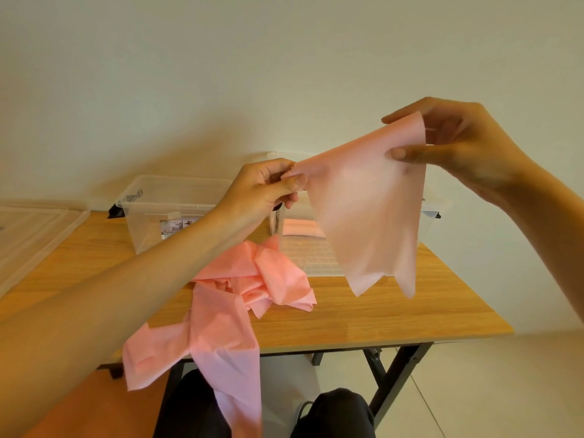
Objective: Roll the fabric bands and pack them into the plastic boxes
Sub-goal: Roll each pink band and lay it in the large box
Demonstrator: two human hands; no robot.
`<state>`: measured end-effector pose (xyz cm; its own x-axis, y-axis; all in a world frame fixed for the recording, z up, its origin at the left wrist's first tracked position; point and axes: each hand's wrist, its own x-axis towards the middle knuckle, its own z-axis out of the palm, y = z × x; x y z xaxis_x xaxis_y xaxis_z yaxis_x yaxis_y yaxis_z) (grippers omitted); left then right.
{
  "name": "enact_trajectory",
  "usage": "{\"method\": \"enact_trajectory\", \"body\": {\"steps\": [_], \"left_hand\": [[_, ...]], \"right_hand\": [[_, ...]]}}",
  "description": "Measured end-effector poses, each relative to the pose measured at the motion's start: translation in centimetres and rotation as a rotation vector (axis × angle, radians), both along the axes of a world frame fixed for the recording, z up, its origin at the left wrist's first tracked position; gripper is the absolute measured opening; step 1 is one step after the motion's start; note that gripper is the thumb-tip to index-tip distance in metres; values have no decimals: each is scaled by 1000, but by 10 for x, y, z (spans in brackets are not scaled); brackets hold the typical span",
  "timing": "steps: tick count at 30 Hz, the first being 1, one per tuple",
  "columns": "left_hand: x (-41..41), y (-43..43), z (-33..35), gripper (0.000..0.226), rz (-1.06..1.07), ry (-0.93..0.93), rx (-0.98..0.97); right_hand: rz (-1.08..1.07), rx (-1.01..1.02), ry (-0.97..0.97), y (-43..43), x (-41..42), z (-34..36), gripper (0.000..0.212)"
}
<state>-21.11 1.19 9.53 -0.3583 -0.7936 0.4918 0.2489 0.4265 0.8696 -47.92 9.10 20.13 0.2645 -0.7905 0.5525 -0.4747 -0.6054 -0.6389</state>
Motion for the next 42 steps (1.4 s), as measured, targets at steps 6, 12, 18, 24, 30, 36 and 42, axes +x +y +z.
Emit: {"method": "enact_trajectory", "body": {"steps": [6,12,18,24,30,36,42], "left_hand": [[2,0,-2,13,-16,-26,0],[7,-1,-8,39,-40,-96,-69],[-1,-1,-9,17,77,-185,-197],[1,0,-11,15,77,-270,-237],[2,3,-12,28,-34,-227,-139],[4,0,-13,39,-10,-304,-180],[3,-5,-14,24,205,-361,-378]], "right_hand": [[-10,-22,91,-4,5,-3,43],[-51,-20,48,-9,7,-11,29],[-68,14,-19,-11,9,-18,34],[-30,92,50,-7,6,-13,44],[-51,32,157,-6,4,-13,38],[-120,25,87,-10,7,-20,35],[-117,43,-8,-9,12,-28,33]]}}
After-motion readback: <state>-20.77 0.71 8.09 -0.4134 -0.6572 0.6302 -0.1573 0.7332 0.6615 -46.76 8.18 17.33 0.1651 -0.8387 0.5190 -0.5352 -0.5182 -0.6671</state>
